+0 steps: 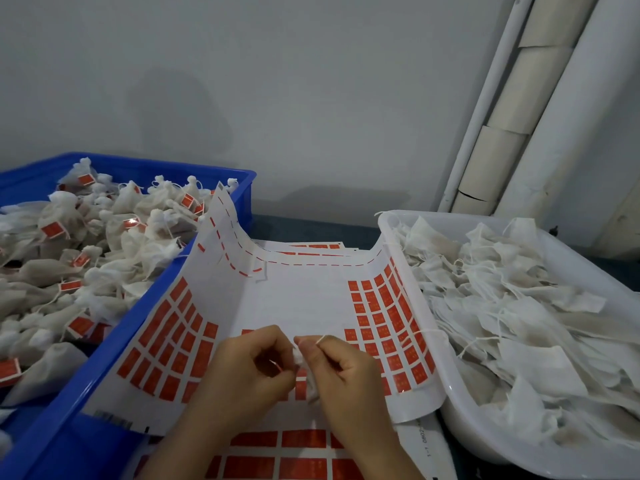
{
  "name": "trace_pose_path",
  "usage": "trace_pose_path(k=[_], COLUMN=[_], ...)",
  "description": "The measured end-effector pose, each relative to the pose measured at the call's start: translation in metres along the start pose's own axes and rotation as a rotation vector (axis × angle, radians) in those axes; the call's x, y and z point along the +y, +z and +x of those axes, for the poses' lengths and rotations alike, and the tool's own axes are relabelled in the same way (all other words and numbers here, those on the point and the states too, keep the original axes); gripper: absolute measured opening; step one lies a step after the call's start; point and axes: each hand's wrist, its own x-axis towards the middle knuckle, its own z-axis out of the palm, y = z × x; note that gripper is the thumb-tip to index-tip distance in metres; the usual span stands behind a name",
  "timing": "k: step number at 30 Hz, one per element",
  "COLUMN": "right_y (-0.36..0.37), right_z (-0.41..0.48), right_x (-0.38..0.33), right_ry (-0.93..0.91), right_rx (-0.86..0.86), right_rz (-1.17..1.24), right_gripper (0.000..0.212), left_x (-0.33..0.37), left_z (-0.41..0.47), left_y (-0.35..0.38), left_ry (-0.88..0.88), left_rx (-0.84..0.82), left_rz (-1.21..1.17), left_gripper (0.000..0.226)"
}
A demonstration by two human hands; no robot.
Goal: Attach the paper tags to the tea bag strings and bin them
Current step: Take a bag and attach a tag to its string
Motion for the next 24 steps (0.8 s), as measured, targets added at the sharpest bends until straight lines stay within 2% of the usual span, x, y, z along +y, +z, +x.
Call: trace_pose_path(k=[4, 7, 11, 15, 20, 22, 24], right_y=[0.004, 0.004, 0.005, 0.007, 0.002, 0.003, 0.005], right_z=[0.001, 0.001, -0.001, -0.001, -0.001, -0.001, -0.002], right_x=[-0.002, -0.002, -0.001, -0.003, -0.001, 0.000, 0.000], right_ry=[0.005, 0.031, 0.048, 0.023, 0.002, -0.018, -0.045], right_rx=[0.069, 0.104, 0.132, 0.149, 0.131, 0.140, 0.142], right_rz=[0.043, 0.065, 0.101, 0.119, 0.084, 0.061, 0.048], right_gripper=[0.014, 0.010, 0.013, 0.021, 0.020, 0.020, 0.013], left_x=[-0.001, 0.000, -0.001, -0.002, -0.003, -0.002, -0.001], left_z=[0.000, -0.001, 0.001, 0.001, -0.001, 0.000, -0.002], left_y=[0.001, 0.005, 0.007, 0.013, 0.021, 0.020, 0.018], left_ry=[0.090, 0.128, 0.194, 0.199, 0.070, -0.016, -0.077], left_rx=[0.014, -0.028, -0.047, 0.011, 0.053, 0.008, -0.076], left_rz=[0.172, 0.265, 0.297, 0.319, 0.322, 0.311, 0.240], left_gripper=[0.029, 0.013, 0.013, 0.017, 0.022, 0.020, 0.030])
